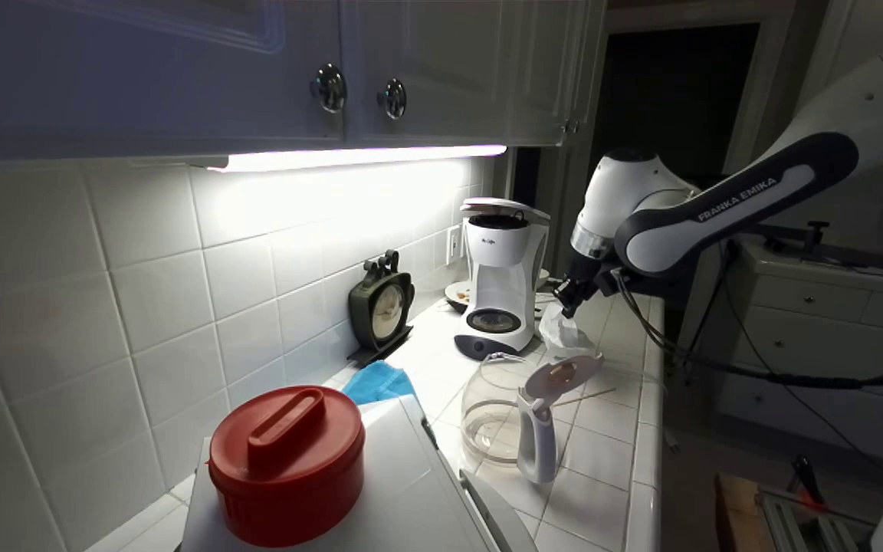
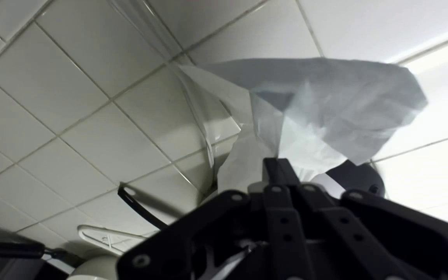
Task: Use the tissue to wipe the coffee pot
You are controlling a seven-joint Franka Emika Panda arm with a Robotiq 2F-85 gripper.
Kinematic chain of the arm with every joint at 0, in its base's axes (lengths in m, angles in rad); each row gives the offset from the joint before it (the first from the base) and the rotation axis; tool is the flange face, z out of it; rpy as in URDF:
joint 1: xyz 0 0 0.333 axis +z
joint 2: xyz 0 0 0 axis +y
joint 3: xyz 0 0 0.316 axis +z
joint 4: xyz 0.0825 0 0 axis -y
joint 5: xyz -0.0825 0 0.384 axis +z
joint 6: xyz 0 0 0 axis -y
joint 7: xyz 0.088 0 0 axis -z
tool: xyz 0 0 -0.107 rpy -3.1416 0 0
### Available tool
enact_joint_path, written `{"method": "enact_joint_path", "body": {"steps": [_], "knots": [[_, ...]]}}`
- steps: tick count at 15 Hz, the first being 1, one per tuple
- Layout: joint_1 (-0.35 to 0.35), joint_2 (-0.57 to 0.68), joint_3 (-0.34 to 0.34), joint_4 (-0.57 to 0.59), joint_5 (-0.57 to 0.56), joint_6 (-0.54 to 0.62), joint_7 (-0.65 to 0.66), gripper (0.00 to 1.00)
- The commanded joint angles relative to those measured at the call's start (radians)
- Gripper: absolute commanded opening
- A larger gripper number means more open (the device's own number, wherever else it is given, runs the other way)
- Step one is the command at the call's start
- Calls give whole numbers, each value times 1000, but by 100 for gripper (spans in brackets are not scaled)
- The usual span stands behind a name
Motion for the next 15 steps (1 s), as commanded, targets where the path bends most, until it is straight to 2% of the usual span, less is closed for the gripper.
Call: {"method": "enact_joint_path", "body": {"steps": [1, 7, 8, 9, 10, 13, 15], "knots": [[-28, -49, 37, -21, 39, 10, -32, 0], [37, -19, 35, -57, 310, -21, -204, 0], [34, -3, 45, -57, 311, -42, -206, 0], [21, 14, 56, -51, 281, -72, -187, 26], [16, 23, 56, -63, 272, -53, -188, 27], [6, 56, 46, -78, 258, -2, -201, 47], [13, 81, 34, -89, 299, 67, -246, 60]]}}
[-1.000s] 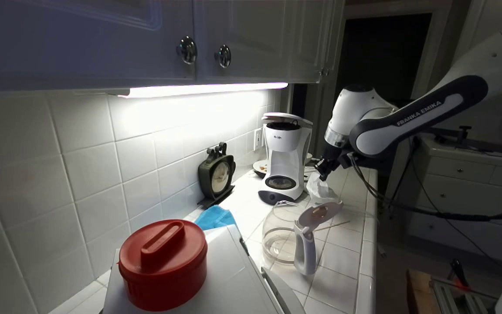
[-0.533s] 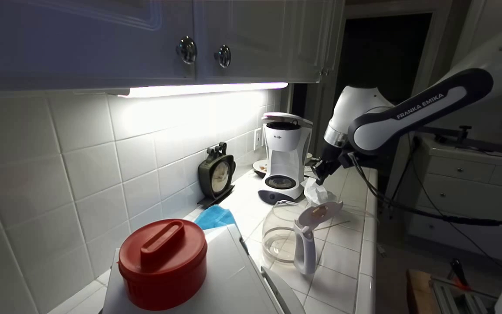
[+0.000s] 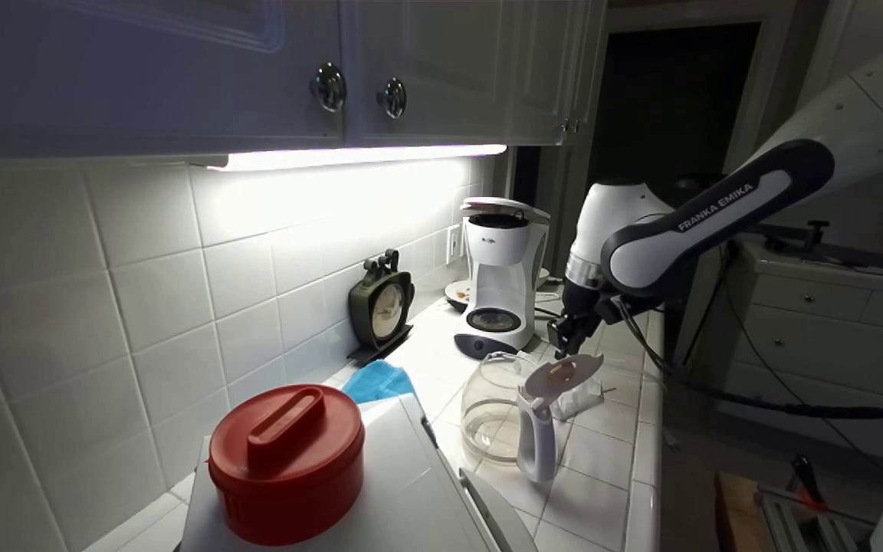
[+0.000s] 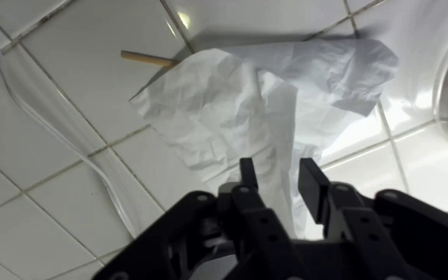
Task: Use the tissue to wipe the coffee pot
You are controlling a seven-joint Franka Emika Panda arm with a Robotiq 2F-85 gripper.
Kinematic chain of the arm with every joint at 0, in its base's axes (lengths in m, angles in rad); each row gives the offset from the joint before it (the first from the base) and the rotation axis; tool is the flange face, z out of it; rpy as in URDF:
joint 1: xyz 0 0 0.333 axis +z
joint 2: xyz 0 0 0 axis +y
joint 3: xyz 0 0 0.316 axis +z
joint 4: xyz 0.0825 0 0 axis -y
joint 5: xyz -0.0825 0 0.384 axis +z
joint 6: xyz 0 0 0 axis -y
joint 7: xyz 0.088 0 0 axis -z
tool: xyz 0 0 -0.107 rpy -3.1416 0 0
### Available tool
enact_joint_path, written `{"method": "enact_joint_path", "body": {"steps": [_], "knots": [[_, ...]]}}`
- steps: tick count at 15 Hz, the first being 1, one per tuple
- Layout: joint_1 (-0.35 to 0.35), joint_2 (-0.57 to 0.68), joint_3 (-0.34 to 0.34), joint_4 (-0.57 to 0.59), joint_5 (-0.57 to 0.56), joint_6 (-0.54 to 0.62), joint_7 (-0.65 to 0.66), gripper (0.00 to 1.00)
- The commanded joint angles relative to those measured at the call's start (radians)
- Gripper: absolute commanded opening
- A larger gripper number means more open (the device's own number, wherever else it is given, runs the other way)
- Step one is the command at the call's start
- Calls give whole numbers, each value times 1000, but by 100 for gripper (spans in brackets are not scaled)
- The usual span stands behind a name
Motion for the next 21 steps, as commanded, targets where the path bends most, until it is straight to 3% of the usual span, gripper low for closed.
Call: {"method": "enact_joint_path", "body": {"steps": [1, 3, 4, 5, 7, 9, 11, 15, 21], "knots": [[4, 40, -17, -30, 77, 134, -98, 68], [30, 60, -30, -57, 214, 240, -205, 82], [78, 59, -63, -74, 305, 273, -271, 88], [114, 57, -80, -78, 384, 271, -324, 96], [97, 87, -50, -51, 502, 200, -429, 100], [77, 102, -43, -38, 463, 150, -423, 100], [47, 111, -38, -35, 332, 139, -347, 100], [31, 140, -30, -28, 202, 121, -305, 100], [44, 172, -11, -31, 235, 148, -324, 100]]}}
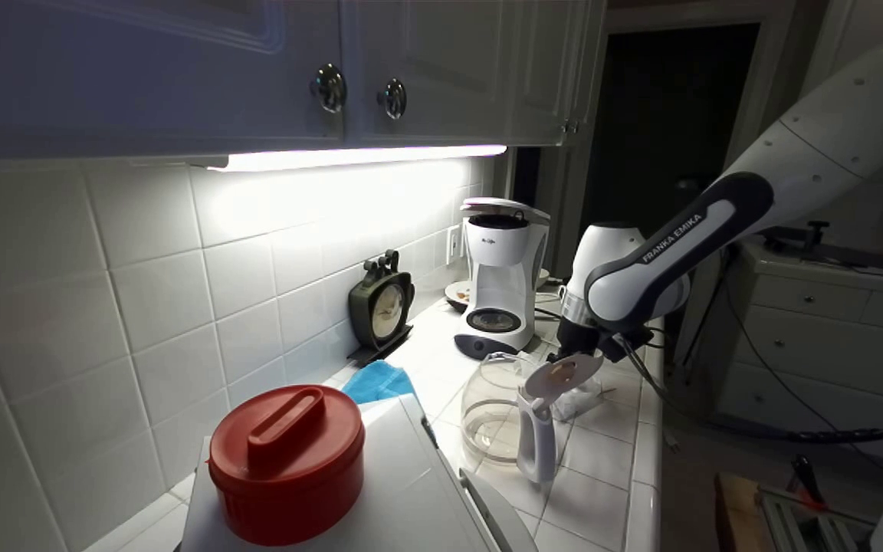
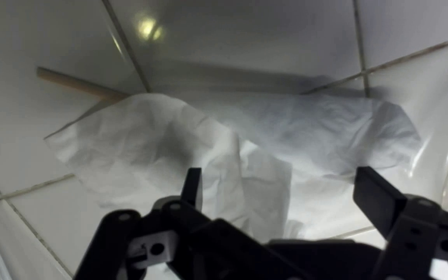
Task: Use the tissue to wipe the coffee pot
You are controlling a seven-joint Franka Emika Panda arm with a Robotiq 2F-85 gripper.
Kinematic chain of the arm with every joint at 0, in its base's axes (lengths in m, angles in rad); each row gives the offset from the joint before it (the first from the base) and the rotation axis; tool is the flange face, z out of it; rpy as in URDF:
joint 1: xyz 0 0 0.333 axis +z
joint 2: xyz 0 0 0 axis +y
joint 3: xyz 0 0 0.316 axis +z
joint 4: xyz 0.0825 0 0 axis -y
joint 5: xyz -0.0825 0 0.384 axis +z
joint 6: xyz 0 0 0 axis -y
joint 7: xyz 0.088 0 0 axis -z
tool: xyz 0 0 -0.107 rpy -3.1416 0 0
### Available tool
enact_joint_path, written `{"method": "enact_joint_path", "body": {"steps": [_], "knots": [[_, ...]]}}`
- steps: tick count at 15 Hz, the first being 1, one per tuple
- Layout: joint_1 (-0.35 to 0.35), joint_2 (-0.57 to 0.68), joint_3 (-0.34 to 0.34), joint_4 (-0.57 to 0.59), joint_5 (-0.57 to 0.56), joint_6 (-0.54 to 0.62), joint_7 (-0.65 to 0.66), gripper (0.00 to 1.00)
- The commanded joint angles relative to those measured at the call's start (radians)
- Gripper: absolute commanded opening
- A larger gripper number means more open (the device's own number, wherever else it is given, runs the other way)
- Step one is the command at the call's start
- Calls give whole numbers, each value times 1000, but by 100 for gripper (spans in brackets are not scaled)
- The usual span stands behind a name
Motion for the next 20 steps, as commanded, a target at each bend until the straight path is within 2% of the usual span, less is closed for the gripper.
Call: {"method": "enact_joint_path", "body": {"steps": [1, 2, 3, 4, 12, 14, 16, 20], "knots": [[-3, 32, 16, 18, -17, -1, 21, 100], [-2, 36, 18, 19, -16, -4, 19, 100], [-2, 40, 20, 19, -17, -4, 19, 91], [-2, 45, 21, 21, -19, -7, 22, 74], [-7, 40, 20, 42, -10, -16, 18, 16], [-10, 24, 16, 42, -37, -26, 38, 3], [-12, 3, 12, 42, -40, -37, 42, 0], [-19, -69, 8, 37, -75, -50, 44, 1]]}}
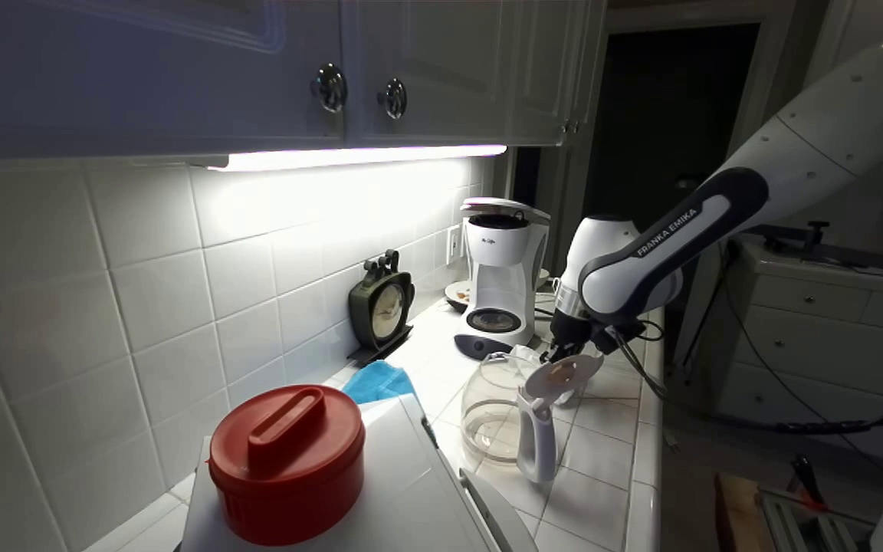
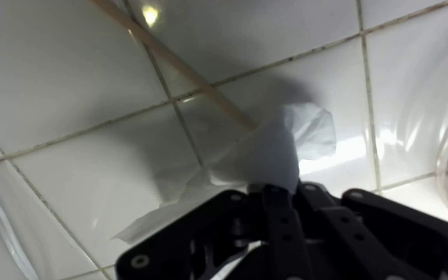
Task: Use the tissue to wipe the coffee pot
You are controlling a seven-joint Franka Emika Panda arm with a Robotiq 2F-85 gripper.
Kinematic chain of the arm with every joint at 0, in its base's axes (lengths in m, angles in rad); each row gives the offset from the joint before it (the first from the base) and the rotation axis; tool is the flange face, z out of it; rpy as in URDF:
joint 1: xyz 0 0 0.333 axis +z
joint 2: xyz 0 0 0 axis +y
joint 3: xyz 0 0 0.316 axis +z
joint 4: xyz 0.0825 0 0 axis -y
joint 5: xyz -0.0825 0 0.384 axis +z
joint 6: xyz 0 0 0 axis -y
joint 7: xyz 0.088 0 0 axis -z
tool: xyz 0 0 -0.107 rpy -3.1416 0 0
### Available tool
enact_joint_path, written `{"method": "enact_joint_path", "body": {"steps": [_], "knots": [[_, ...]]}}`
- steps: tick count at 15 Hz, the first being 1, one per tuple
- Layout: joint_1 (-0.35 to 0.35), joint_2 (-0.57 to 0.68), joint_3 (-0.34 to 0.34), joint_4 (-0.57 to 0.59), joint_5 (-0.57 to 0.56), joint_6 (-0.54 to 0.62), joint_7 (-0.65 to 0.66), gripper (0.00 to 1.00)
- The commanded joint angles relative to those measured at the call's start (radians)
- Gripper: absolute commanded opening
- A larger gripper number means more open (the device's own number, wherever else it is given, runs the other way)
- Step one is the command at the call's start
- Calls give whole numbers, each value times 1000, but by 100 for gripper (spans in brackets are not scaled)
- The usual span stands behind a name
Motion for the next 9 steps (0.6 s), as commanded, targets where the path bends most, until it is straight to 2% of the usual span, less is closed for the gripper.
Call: {"method": "enact_joint_path", "body": {"steps": [1, 9], "knots": [[-15, -90, 0, -3, -78, -49, 36, 1], [8, -252, 17, 14, -38, -99, -25, 0]]}}
